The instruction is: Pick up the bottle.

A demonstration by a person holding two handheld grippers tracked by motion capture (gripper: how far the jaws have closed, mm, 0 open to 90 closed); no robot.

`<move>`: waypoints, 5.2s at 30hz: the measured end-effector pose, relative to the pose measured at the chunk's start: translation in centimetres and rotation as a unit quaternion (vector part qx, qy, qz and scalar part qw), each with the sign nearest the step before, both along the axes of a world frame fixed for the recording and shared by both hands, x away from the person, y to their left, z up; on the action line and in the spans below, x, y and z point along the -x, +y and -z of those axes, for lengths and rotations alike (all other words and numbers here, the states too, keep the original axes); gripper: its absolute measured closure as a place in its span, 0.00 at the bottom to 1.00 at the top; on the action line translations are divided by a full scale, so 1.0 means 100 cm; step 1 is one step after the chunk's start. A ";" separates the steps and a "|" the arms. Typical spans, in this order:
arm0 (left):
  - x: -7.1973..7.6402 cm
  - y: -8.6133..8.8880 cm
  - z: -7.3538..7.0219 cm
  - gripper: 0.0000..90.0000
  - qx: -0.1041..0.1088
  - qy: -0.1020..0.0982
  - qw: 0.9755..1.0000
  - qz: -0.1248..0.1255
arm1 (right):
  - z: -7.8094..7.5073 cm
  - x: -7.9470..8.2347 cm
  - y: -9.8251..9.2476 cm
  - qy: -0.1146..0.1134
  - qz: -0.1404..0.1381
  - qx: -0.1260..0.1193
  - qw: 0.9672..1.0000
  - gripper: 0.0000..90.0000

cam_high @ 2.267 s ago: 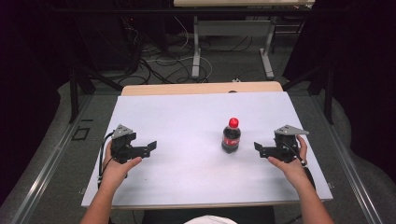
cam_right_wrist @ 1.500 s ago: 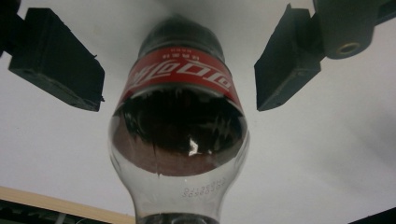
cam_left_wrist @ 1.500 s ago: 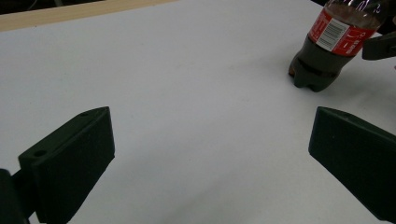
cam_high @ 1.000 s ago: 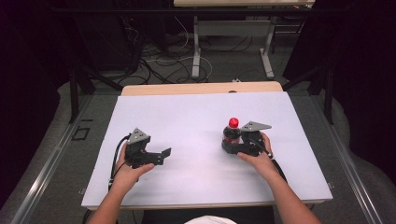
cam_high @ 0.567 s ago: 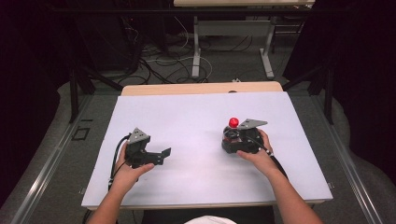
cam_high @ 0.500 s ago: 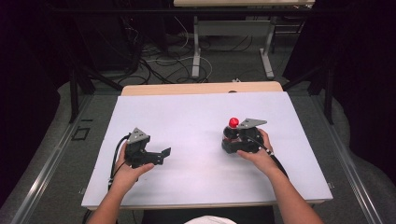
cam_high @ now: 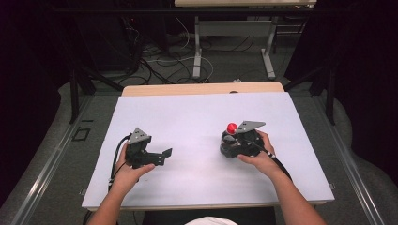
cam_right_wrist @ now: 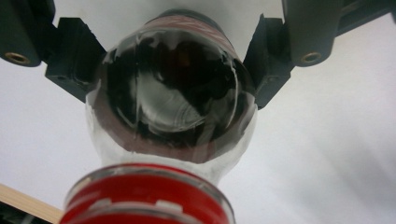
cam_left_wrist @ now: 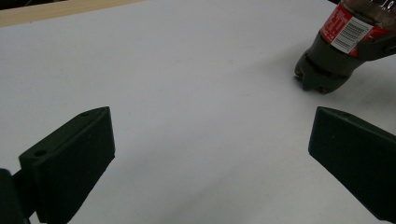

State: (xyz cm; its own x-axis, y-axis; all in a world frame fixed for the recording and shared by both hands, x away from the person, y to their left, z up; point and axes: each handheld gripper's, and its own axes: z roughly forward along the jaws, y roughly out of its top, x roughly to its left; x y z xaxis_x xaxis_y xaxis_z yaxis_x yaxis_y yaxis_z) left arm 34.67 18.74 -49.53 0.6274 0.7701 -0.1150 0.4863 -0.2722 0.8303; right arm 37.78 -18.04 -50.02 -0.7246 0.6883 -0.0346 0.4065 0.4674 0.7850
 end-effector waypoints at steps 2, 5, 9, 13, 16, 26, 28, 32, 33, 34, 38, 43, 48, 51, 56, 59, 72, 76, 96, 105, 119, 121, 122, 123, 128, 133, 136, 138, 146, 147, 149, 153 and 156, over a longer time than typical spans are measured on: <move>0.000 0.000 -0.001 0.01 0.000 0.000 1.000 0.002 | -0.002 0.002 0.002 -0.004 -0.004 -0.003 1.000 0.33; 0.002 -0.002 -0.002 0.01 0.000 -0.003 1.000 0.006 | -0.010 0.011 0.007 -0.006 -0.027 0.002 1.000 0.33; 0.004 -0.004 -0.005 0.01 -0.003 -0.005 1.000 0.013 | -0.016 0.018 0.012 -0.009 -0.038 0.002 0.999 0.33; 0.006 -0.010 -0.010 0.01 -0.002 -0.007 1.000 0.017 | -0.019 0.022 0.017 -0.010 -0.041 0.002 0.999 0.33; 0.007 -0.016 -0.016 0.01 -0.001 -0.012 1.000 0.028 | -0.024 0.028 0.027 -0.009 -0.054 0.013 0.998 0.33; 0.013 -0.046 -0.047 0.18 0.026 -0.029 0.997 0.063 | -0.031 0.044 0.049 0.000 -0.058 0.023 0.998 0.33; 0.016 -0.056 -0.056 0.19 0.031 -0.036 0.996 0.074 | -0.030 0.046 0.052 0.005 -0.054 0.021 0.998 0.33; 0.019 -0.065 -0.064 0.21 0.028 -0.042 0.995 0.089 | -0.027 0.048 0.056 0.010 -0.050 0.018 0.999 0.33; 0.020 -0.068 -0.067 0.21 0.027 -0.044 0.994 0.096 | -0.027 0.049 0.057 0.014 -0.051 0.022 0.998 0.33; 0.020 -0.071 -0.069 0.22 0.025 -0.045 0.993 0.103 | -0.026 0.049 0.057 0.013 -0.054 0.020 0.998 0.33; 0.022 -0.080 -0.075 0.27 0.029 -0.045 0.988 0.146 | -0.025 0.051 0.058 0.011 -0.069 0.018 0.997 0.33; 0.017 -0.087 -0.078 0.33 0.052 -0.012 0.976 0.211 | -0.027 0.054 0.058 0.015 -0.095 0.005 0.995 0.33; 0.014 -0.093 -0.084 0.43 0.064 -0.002 0.974 0.218 | -0.028 0.056 0.061 0.014 -0.097 0.009 0.995 0.33; 0.012 -0.099 -0.086 0.46 0.053 0.004 0.972 0.227 | -0.028 0.057 0.061 0.023 -0.092 0.010 0.995 0.33; 0.009 -0.106 -0.087 0.51 0.036 0.013 0.968 0.246 | -0.027 0.058 0.062 0.024 -0.103 0.012 0.994 0.33; 0.007 -0.109 -0.085 0.55 0.030 0.012 0.966 0.255 | -0.027 0.058 0.062 0.029 -0.109 0.008 0.994 0.33; 0.009 -0.111 -0.085 0.68 0.028 0.006 0.962 0.273 | -0.026 0.058 0.064 0.030 -0.117 0.013 0.993 0.33; 0.013 -0.113 -0.087 0.68 0.026 0.002 0.968 0.248 | -0.026 0.058 0.064 0.031 -0.108 0.006 0.994 0.34; 0.033 -0.122 -0.091 0.58 0.021 -0.030 0.989 0.146 | -0.027 0.061 0.065 0.026 -0.071 -0.004 0.997 0.33; 0.009 -0.089 -0.095 0.48 0.063 -0.003 0.953 0.296 | -0.030 0.064 0.066 0.035 -0.114 -0.006 0.993 0.33; 0.004 -0.092 -0.086 0.68 0.066 0.003 0.940 0.336 | -0.029 0.065 0.067 0.035 -0.133 -0.011 0.990 0.33; 0.008 -0.094 -0.087 0.68 0.061 -0.010 0.946 0.317 | -0.029 0.065 0.067 0.031 -0.125 -0.011 0.992 0.33; 0.012 -0.095 -0.088 0.68 0.059 -0.016 0.951 0.303 | -0.029 0.065 0.067 0.030 -0.118 -0.011 0.992 0.33; 0.019 -0.100 -0.089 0.68 0.044 -0.033 0.960 0.273 | -0.030 0.065 0.067 0.032 -0.111 -0.010 0.993 0.33; 0.039 -0.114 -0.090 0.68 0.020 -0.063 0.981 0.180 | -0.031 0.064 0.066 0.028 -0.073 -0.003 0.997 0.33; 0.051 -0.127 -0.088 0.68 0.008 -0.073 0.990 0.119 | -0.029 0.063 0.066 0.026 -0.061 -0.003 0.998 0.33; 0.042 -0.120 -0.089 0.64 0.024 -0.054 0.987 0.152 | -0.029 0.062 0.064 0.025 -0.067 -0.007 0.997 0.33; 0.036 -0.114 -0.091 0.59 0.030 -0.039 0.983 0.179 | -0.030 0.062 0.063 0.028 -0.073 -0.007 0.997 0.33; 0.011 -0.092 -0.094 0.52 0.072 -0.031 0.945 0.319 | -0.033 0.065 0.066 0.034 -0.112 -0.014 0.993 0.33; 0.009 -0.091 -0.093 0.52 0.073 -0.031 0.941 0.330 | -0.033 0.067 0.066 0.037 -0.117 -0.012 0.992 0.33; 0.005 -0.090 -0.091 0.57 0.079 -0.020 0.939 0.334 | -0.033 0.068 0.068 0.031 -0.129 -0.013 0.991 0.33; 0.002 -0.089 -0.089 0.63 0.088 -0.007 0.931 0.354 | -0.033 0.069 0.069 0.031 -0.134 -0.016 0.990 0.33; 0.002 -0.091 -0.086 0.65 0.080 0.007 0.929 0.362 | -0.033 0.070 0.069 0.030 -0.135 -0.017 0.990 0.33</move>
